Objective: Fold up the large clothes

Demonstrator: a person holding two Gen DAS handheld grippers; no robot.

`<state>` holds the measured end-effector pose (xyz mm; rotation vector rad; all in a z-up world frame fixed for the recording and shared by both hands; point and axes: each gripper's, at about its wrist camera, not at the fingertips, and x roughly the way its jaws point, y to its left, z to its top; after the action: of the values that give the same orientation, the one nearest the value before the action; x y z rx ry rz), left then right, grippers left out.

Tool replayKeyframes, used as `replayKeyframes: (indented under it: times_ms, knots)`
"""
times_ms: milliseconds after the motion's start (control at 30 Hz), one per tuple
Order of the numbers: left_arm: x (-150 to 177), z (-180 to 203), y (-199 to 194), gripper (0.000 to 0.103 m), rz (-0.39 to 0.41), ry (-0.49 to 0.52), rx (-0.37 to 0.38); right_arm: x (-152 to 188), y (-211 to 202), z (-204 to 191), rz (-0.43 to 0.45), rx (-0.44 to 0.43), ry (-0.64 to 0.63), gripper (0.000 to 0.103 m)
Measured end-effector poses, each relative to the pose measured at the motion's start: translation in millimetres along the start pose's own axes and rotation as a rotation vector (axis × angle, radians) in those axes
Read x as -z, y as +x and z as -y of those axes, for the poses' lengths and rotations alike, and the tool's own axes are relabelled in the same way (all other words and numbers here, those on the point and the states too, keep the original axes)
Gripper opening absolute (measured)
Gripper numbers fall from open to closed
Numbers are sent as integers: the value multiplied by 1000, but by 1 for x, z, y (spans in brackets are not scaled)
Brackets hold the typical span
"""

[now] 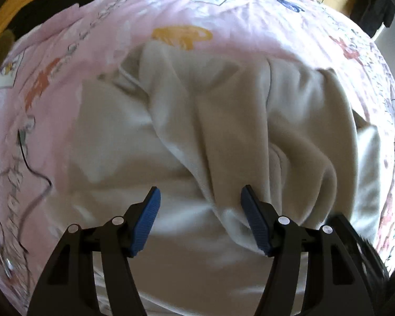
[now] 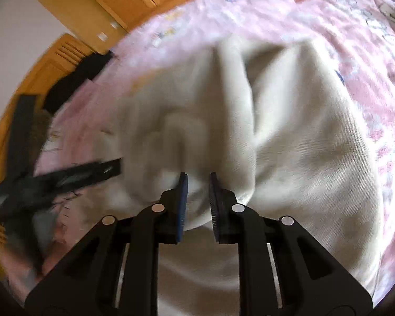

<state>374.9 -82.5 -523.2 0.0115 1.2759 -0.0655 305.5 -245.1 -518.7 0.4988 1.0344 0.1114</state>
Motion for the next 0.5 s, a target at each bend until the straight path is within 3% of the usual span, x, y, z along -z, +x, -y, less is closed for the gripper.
replayKeyframes:
  times_ms: [100,133,200,300,333,400,467,500]
  knots:
    - [10,-2,16,63,-24,-23,-47,3,5,9,7,36,-49,14]
    - [13,-6,20,70,-29,-31,-47,8,1,13,5,34,-45,13]
    - [19,-17,23,74,-30,-33,-59,12,-6,18,5,19,-25,13]
    - [30,-34,0,72,-7,-2,-2,23,-29,22,-12,-13,0,17]
    - [36,-39,-13,65,-2,21,3,29,-41,24,-23,-18,9,21]
    - [51,-54,-37,65,13,61,13,42,-72,33,-2,-35,12,55]
    - [66,-72,-58,65,27,103,10,58,-103,40,27,-30,4,65]
    - [76,-85,-71,67,40,124,-1,66,-113,45,27,-28,4,66]
